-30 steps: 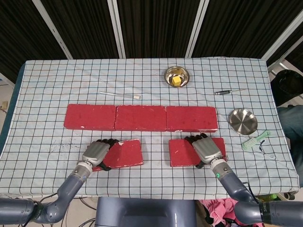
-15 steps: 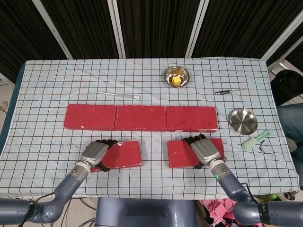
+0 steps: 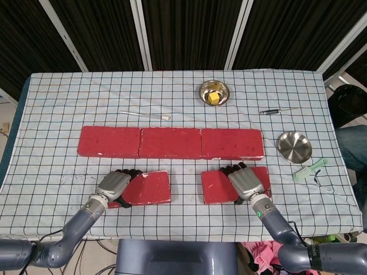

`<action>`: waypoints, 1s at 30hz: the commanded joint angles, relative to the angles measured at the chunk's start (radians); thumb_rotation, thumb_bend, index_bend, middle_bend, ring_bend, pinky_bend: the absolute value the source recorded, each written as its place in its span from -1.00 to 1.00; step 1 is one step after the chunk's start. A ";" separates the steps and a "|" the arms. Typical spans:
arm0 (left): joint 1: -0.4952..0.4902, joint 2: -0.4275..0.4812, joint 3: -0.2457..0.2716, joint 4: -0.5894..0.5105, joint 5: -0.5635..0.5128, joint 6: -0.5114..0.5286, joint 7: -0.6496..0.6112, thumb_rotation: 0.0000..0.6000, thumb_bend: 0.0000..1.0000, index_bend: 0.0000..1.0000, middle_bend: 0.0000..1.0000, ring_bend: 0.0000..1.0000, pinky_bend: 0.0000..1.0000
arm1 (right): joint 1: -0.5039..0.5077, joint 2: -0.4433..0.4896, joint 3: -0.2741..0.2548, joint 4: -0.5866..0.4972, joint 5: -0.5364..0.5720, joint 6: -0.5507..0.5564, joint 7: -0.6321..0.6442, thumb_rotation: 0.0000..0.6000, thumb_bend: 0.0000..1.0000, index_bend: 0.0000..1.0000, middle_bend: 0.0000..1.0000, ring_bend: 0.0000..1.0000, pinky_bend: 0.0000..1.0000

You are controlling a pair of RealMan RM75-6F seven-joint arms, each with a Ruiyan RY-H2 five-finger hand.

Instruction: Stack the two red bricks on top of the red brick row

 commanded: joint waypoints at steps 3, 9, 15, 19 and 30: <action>0.006 0.024 -0.004 -0.013 0.041 0.000 -0.028 1.00 -0.38 -0.60 -0.48 -0.69 -0.41 | -0.006 0.019 0.008 -0.025 0.004 0.014 0.005 1.00 -0.91 -0.64 -0.54 -0.69 -0.73; -0.007 0.121 -0.034 -0.045 0.082 -0.023 -0.067 1.00 -0.38 -0.59 -0.48 -0.70 -0.42 | -0.006 0.145 0.039 -0.124 0.010 0.048 0.012 1.00 -0.90 -0.64 -0.54 -0.69 -0.73; -0.061 0.232 -0.108 0.012 0.090 -0.140 -0.163 1.00 -0.38 -0.59 -0.49 -0.70 -0.43 | 0.006 0.311 0.089 -0.148 0.007 0.021 0.065 1.00 -0.90 -0.64 -0.54 -0.69 -0.73; -0.104 0.268 -0.149 0.067 0.093 -0.215 -0.209 1.00 -0.38 -0.59 -0.50 -0.72 -0.45 | 0.041 0.362 0.105 -0.101 0.035 -0.071 0.083 1.00 -0.90 -0.64 -0.54 -0.69 -0.73; -0.249 0.168 -0.199 0.437 0.095 -0.515 -0.333 1.00 -0.38 -0.59 -0.53 -0.75 -0.49 | 0.196 0.233 0.178 0.191 0.190 -0.301 0.155 1.00 -0.91 -0.64 -0.54 -0.68 -0.73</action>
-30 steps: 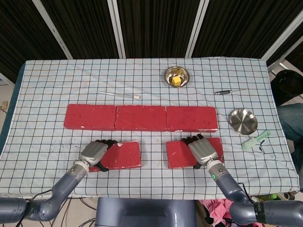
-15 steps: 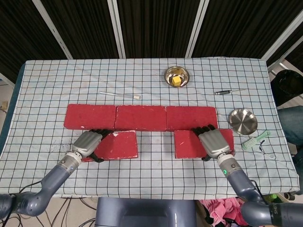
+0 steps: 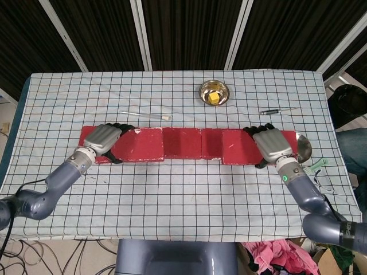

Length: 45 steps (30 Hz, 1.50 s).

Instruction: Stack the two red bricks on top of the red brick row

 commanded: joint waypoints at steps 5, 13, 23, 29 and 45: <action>-0.073 -0.117 -0.074 0.291 0.117 -0.210 -0.179 1.00 -0.38 -0.59 -0.54 -0.76 -0.50 | 0.195 -0.156 0.010 0.240 0.193 -0.184 -0.018 1.00 -0.90 -0.67 -0.56 -0.68 -0.73; -0.048 -0.157 -0.117 0.369 0.291 -0.242 -0.323 1.00 -0.38 -0.59 -0.55 -0.77 -0.51 | 0.342 -0.241 -0.049 0.348 0.396 -0.265 -0.019 1.00 -0.90 -0.67 -0.56 -0.68 -0.73; -0.026 -0.144 -0.119 0.376 0.446 -0.232 -0.474 1.00 -0.38 -0.60 -0.56 -0.77 -0.52 | 0.417 -0.328 -0.103 0.406 0.451 -0.219 -0.013 1.00 -0.90 -0.67 -0.56 -0.68 -0.73; -0.025 -0.137 -0.096 0.385 0.504 -0.219 -0.547 1.00 -0.38 -0.60 -0.57 -0.78 -0.53 | 0.427 -0.356 -0.108 0.424 0.448 -0.218 0.006 1.00 -0.91 -0.67 -0.56 -0.68 -0.73; -0.038 -0.133 -0.024 0.405 0.606 -0.157 -0.696 1.00 -0.38 -0.60 -0.57 -0.78 -0.53 | 0.474 -0.416 -0.107 0.465 0.455 -0.223 0.033 1.00 -0.90 -0.67 -0.56 -0.68 -0.73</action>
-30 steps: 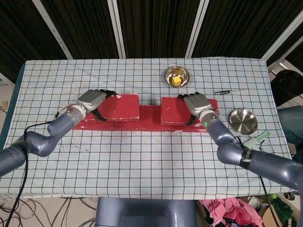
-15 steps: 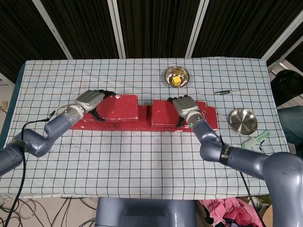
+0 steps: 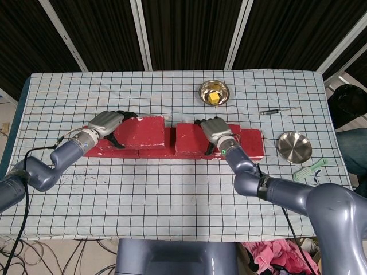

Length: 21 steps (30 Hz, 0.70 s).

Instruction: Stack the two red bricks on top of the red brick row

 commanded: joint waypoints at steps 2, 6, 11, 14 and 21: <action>-0.004 0.013 0.023 -0.003 0.027 0.022 -0.035 1.00 -0.38 -0.60 -0.57 -0.78 -0.53 | 0.019 -0.022 -0.002 0.014 0.012 0.010 -0.005 1.00 -0.91 -0.67 -0.56 -0.68 -0.73; -0.013 0.027 0.044 0.001 0.042 0.022 -0.060 1.00 -0.38 -0.60 -0.57 -0.78 -0.54 | 0.036 -0.043 -0.006 0.030 0.029 0.014 -0.011 1.00 -0.90 -0.67 -0.56 -0.68 -0.73; -0.026 0.039 0.071 -0.002 0.060 0.013 -0.094 1.00 -0.38 -0.60 -0.57 -0.78 -0.54 | 0.049 -0.067 -0.014 0.052 0.049 0.028 -0.023 1.00 -0.90 -0.67 -0.56 -0.68 -0.73; -0.043 0.041 0.094 0.003 0.073 -0.014 -0.100 1.00 -0.38 -0.60 -0.57 -0.78 -0.54 | 0.051 -0.072 -0.017 0.060 0.058 0.035 -0.027 1.00 -0.90 -0.67 -0.56 -0.68 -0.73; -0.060 0.028 0.116 0.027 0.078 -0.017 -0.126 1.00 -0.38 -0.61 -0.57 -0.78 -0.54 | 0.050 -0.070 -0.017 0.062 0.061 0.033 -0.028 1.00 -0.90 -0.67 -0.56 -0.68 -0.73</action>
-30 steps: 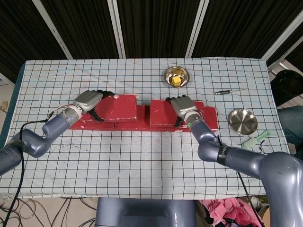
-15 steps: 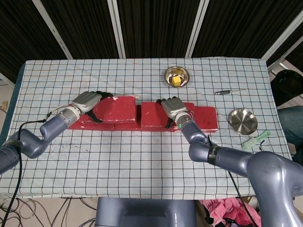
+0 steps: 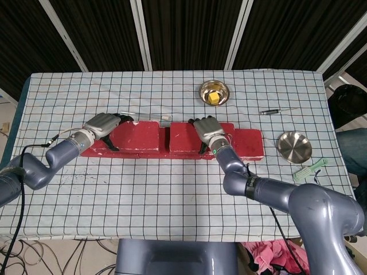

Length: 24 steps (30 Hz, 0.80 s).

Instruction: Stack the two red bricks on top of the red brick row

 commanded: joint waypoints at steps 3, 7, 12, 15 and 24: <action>-0.010 -0.017 0.012 0.028 0.000 -0.003 -0.021 1.00 -0.38 -0.61 -0.57 -0.78 -0.54 | -0.003 0.003 -0.001 0.001 -0.003 -0.001 0.001 1.00 -0.90 -0.67 -0.56 -0.68 -0.73; -0.017 -0.035 0.019 0.054 -0.001 0.008 -0.045 1.00 -0.38 -0.61 -0.57 -0.78 -0.54 | -0.006 -0.001 0.000 0.008 -0.004 -0.007 0.004 1.00 -0.90 -0.67 -0.56 -0.68 -0.73; -0.029 -0.040 0.035 0.060 0.011 0.010 -0.067 1.00 -0.38 -0.62 -0.58 -0.79 -0.55 | -0.008 -0.011 0.001 0.017 -0.005 -0.006 0.006 1.00 -0.90 -0.67 -0.57 -0.69 -0.73; -0.034 -0.043 0.042 0.063 0.015 0.013 -0.075 1.00 -0.38 -0.62 -0.58 -0.79 -0.56 | -0.008 -0.017 0.002 0.018 -0.005 -0.001 0.005 1.00 -0.91 -0.67 -0.57 -0.69 -0.73; -0.047 -0.053 0.064 0.078 0.022 0.013 -0.097 1.00 -0.39 -0.62 -0.58 -0.79 -0.56 | -0.012 -0.024 0.006 0.033 -0.003 -0.002 0.007 1.00 -0.90 -0.67 -0.57 -0.69 -0.73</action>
